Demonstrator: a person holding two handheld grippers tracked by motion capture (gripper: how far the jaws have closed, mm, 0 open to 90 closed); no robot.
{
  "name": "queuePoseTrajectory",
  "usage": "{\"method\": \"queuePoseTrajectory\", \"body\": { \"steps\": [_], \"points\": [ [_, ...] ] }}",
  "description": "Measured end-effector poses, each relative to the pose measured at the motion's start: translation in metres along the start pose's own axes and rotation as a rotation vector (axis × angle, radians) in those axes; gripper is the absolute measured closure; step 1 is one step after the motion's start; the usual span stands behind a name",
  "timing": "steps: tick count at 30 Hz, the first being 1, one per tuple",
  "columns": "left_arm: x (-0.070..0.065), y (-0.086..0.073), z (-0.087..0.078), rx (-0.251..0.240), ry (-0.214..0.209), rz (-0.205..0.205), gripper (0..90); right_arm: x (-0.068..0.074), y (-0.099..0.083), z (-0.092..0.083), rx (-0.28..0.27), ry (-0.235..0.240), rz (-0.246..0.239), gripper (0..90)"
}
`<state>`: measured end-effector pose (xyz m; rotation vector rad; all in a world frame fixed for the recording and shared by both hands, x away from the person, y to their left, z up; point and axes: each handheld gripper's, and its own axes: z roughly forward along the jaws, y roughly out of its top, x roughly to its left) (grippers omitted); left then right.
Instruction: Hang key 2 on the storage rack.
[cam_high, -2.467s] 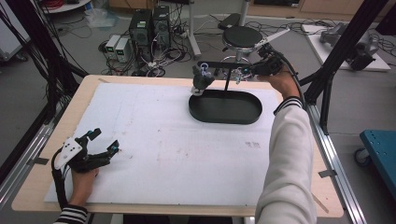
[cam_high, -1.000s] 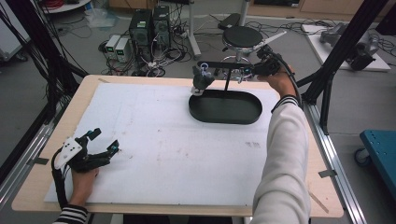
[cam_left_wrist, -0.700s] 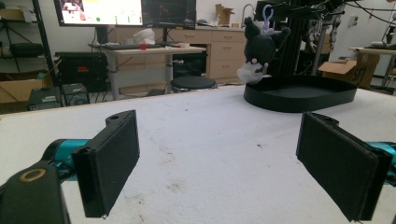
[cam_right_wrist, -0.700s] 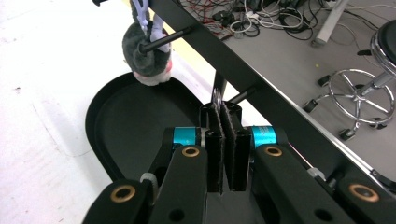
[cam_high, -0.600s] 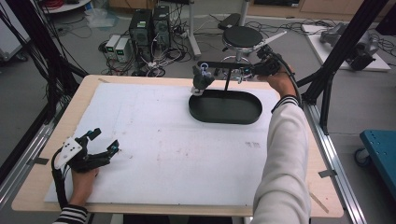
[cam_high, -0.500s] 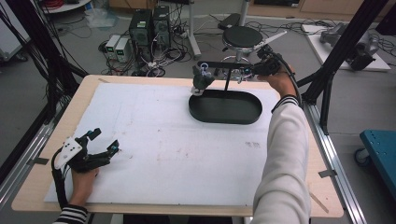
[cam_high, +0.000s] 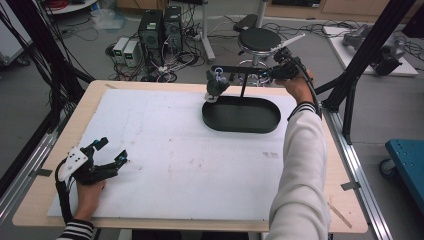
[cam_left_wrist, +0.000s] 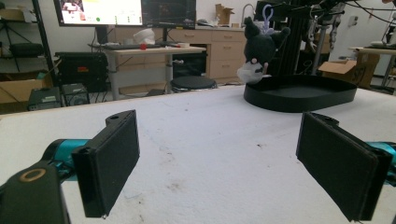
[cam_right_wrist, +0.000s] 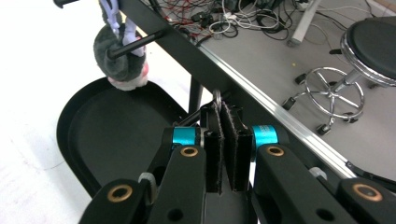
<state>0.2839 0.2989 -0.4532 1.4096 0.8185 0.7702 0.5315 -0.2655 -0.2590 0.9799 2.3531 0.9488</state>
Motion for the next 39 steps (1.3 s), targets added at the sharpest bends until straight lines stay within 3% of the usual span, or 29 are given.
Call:
{"method": "queuePoseTrajectory", "body": {
  "steps": [8, 9, 11, 13, 14, 18, 20, 23, 25, 28, 34, 37, 39],
  "points": [
    [0.0, 0.0, 0.0, 0.0, 0.0, 0.002, 13.7, 0.002, -0.002, -0.005, -0.035, -0.03, -0.007, 78.1],
    [0.0, 0.0, 0.0, 0.001, 0.0, 0.002, 13.7, 0.002, -0.003, -0.006, -0.051, -0.038, -0.01, 72.0],
    [0.0, 0.0, 0.0, 0.001, -0.001, 0.003, 13.7, 0.006, -0.005, -0.009, -0.079, -0.066, -0.013, 51.0],
    [0.0, 0.0, 0.0, 0.001, 0.0, 0.001, 13.7, 0.008, -0.006, -0.012, -0.083, -0.038, -0.015, 23.1],
    [0.0, 0.0, 0.0, 0.001, 0.0, 0.0, 13.7, 0.012, -0.005, -0.013, -0.086, -0.041, -0.021, 14.6],
    [0.0, 0.0, 0.0, 0.0, 0.0, 0.003, 13.7, 0.025, 0.001, -0.027, -0.147, -0.006, 0.035, 1.0],
    [0.0, 0.0, 0.0, 0.0, -0.001, 0.006, 13.7, 0.033, 0.004, -0.037, -0.174, 0.003, 0.043, 0.7],
    [-0.001, 0.0, 0.0, -0.002, 0.0, 0.007, 13.7, 0.048, 0.0, -0.056, -0.293, 0.011, 0.042, 0.7],
    [0.0, 0.0, 0.0, -0.002, 0.001, 0.004, 13.7, 0.054, -0.005, -0.067, -0.331, 0.043, 0.057, 0.7],
    [0.0, 0.0, 0.0, -0.001, -0.001, 0.004, 13.7, 0.065, -0.019, -0.084, -0.36, 0.036, 0.055, 0.7],
    [0.0, 0.0, 0.0, 0.001, 0.0, 0.004, 13.7, 0.096, -0.063, -0.102, -0.411, 0.008, 0.032, 0.7],
    [-0.001, 0.0, 0.0, 0.0, 0.001, 0.004, 13.7, 0.116, -0.091, -0.101, -0.457, -0.002, 0.008, 0.7],
    [-0.001, 0.0, 0.0, 0.003, -0.002, 0.015, 13.6, 0.128, -0.111, -0.097, -0.489, 0.014, 0.024, 0.7]
  ]
}}
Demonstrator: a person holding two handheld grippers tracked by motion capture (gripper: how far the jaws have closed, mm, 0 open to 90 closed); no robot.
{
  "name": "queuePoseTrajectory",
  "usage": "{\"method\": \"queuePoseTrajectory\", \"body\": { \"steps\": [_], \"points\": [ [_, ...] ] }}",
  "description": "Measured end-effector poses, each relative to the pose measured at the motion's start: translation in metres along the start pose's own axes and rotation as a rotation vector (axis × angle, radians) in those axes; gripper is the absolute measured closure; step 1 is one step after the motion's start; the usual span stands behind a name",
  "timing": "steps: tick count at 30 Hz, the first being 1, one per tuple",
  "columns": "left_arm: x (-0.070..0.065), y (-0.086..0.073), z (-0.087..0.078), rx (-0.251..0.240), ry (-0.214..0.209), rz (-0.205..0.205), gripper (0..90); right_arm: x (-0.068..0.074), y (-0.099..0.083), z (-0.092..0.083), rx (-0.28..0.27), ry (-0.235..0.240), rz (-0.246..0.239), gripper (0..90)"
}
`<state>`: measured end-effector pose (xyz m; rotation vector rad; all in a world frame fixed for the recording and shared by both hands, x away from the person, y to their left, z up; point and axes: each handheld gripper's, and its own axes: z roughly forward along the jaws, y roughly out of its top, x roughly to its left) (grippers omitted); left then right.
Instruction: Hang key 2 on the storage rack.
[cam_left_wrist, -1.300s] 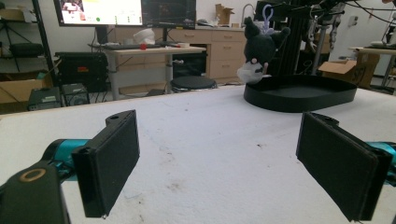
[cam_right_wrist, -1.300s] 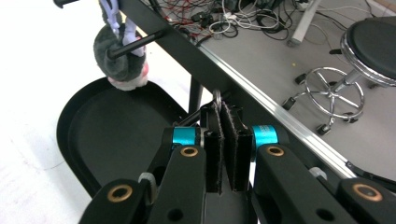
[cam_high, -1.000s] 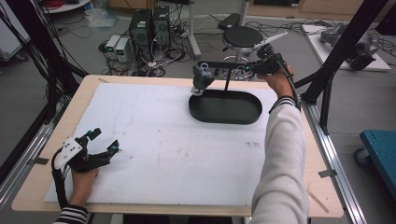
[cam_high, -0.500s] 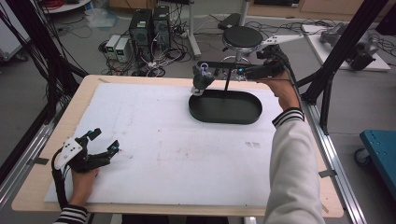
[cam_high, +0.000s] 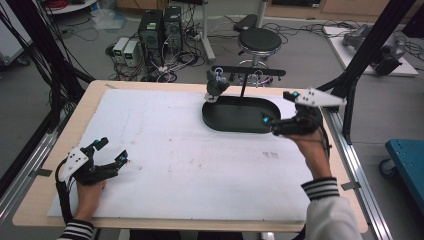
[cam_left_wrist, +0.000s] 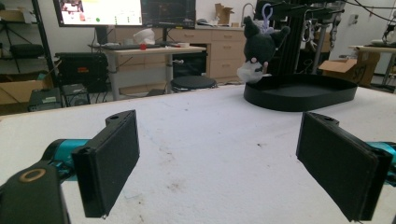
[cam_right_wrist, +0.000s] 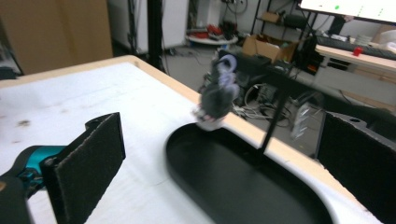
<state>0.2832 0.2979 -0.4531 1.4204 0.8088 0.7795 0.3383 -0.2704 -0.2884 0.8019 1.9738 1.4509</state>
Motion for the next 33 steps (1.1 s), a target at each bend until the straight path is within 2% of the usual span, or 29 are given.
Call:
{"method": "queuePoseTrajectory", "body": {
  "steps": [3, 6, 7, 9, 10, 13, 18, 20, 24, 29, 33],
  "points": [
    [0.0, 0.0, 0.0, -0.002, 0.001, 0.001, 13.7, 0.014, -0.026, -0.009, -0.052, 0.008, 0.018, 0.7],
    [-0.001, 0.0, 0.0, -0.001, 0.001, 0.009, 13.6, 0.022, -0.049, -0.017, -0.097, 0.024, 0.059, 0.7],
    [-0.002, 0.0, 0.0, -0.004, 0.001, 0.011, 13.6, 0.023, -0.055, -0.019, -0.08, 0.02, 0.069, 0.7],
    [-0.002, 0.0, 0.0, -0.004, 0.002, 0.012, 13.6, 0.028, -0.068, -0.022, -0.108, 0.001, 0.061, 0.7],
    [-0.002, 0.0, 0.0, -0.004, 0.002, 0.011, 13.7, 0.031, -0.075, -0.024, -0.108, -0.009, 0.077, 0.7],
    [-0.002, 0.0, 0.0, -0.004, 0.004, 0.008, 13.6, 0.036, -0.096, -0.026, -0.113, -0.05, 0.073, 0.7],
    [-0.001, 0.0, 0.0, -0.002, 0.005, 0.011, 13.6, 0.041, -0.126, -0.026, -0.173, -0.094, 0.082, 0.7],
    [-0.002, 0.0, 0.0, -0.004, 0.004, 0.008, 13.6, 0.041, -0.136, -0.024, -0.187, -0.111, 0.068, 0.7],
    [-0.002, 0.0, 0.0, -0.004, 0.002, 0.012, 13.6, 0.041, -0.15, -0.018, -0.172, -0.081, 0.093, 0.7],
    [-0.002, 0.0, 0.0, -0.005, 0.003, 0.013, 13.6, 0.041, -0.159, -0.012, -0.14, -0.088, 0.079, 0.7],
    [-0.002, 0.0, 0.0, -0.005, 0.002, 0.014, 13.6, 0.042, -0.166, -0.009, -0.121, -0.095, 0.09, 0.7]
  ]
}}
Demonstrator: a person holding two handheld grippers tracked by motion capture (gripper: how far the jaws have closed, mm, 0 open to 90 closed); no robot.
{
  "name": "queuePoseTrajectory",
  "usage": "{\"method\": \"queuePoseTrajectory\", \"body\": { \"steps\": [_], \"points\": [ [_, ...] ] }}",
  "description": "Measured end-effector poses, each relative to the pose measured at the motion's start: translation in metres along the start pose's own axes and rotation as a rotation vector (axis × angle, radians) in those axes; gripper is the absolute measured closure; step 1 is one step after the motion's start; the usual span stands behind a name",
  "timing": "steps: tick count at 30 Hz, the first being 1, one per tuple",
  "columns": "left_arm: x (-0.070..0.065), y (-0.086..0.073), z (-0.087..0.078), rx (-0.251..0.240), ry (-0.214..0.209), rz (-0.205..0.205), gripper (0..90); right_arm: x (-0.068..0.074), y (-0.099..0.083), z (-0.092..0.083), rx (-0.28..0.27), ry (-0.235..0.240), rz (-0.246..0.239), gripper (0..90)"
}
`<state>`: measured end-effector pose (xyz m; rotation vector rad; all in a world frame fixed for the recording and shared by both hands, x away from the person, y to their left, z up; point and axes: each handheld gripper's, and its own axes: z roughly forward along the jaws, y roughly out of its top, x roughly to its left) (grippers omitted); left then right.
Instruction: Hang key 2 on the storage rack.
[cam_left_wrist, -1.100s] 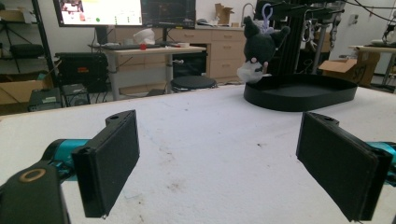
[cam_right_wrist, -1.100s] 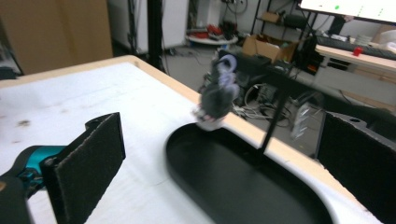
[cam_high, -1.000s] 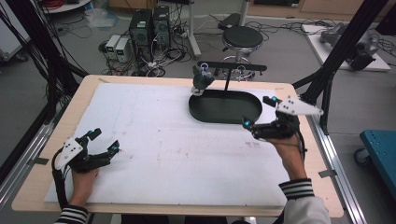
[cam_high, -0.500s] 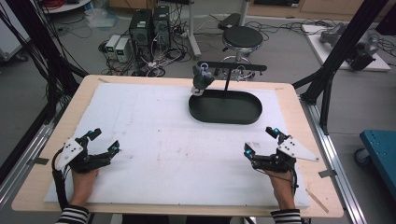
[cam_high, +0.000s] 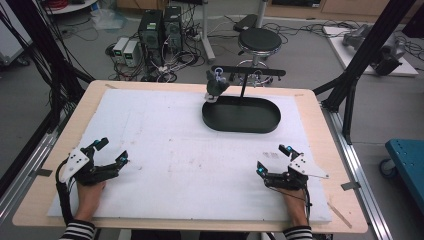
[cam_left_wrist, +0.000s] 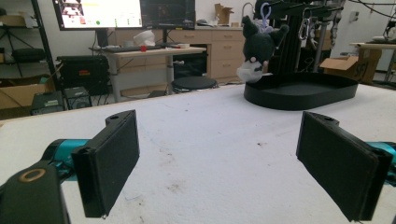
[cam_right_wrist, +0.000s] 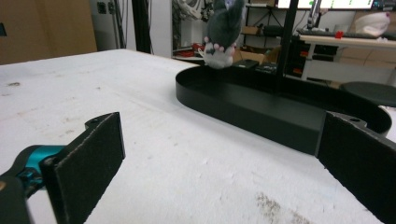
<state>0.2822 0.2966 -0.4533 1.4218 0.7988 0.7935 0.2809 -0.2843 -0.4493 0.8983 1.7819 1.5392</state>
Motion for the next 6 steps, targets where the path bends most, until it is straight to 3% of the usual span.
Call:
{"method": "queuePoseTrajectory", "body": {
  "steps": [4, 6],
  "points": [
    [0.0001, -0.0001, -0.0002, -0.002, 0.002, 0.0, 13.6, 0.001, -0.0015, -0.0033, -0.028, -0.019, 0.012, 0.7],
    [0.0003, -0.0001, -0.0002, -0.002, 0.003, -0.002, 13.6, 0.0011, -0.0014, -0.0026, -0.027, -0.019, -0.006, 0.7]
  ]
}}
